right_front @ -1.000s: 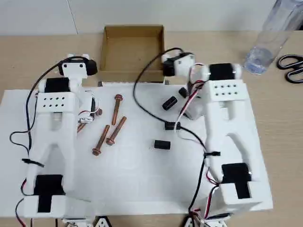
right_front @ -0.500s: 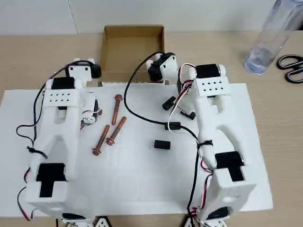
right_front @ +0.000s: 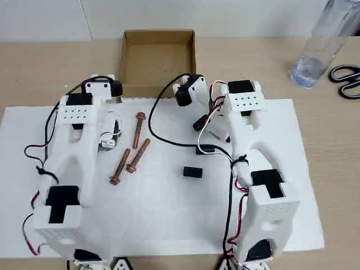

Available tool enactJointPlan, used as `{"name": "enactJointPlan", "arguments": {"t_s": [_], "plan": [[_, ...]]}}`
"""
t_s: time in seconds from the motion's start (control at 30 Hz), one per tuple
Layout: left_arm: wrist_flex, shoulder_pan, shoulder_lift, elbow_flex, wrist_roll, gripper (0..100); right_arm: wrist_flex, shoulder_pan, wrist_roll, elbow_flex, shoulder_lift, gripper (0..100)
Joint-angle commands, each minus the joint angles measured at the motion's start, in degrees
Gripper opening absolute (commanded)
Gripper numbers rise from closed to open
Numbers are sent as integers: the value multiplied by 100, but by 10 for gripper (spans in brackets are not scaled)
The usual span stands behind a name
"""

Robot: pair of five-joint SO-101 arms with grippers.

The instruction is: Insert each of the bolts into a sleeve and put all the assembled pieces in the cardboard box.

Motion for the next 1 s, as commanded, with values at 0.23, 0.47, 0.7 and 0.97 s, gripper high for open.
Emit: {"name": "enactJointPlan", "arguments": {"t_s": [0.23, 0.47, 0.7, 0.97], "plan": [[-44, 0, -26, -242, -18, 8, -31, 57, 53, -167, 312, 88], [-44, 0, -26, -242, -18, 8, 567, 224, 563, -193, 286, 90], [-35, 9, -35, -242, -18, 8, 892, 189, 571, -193, -163, 103], [-53, 9, -53, -242, -18, 8, 1156, 180, 554, -158, -444, 191]]}}
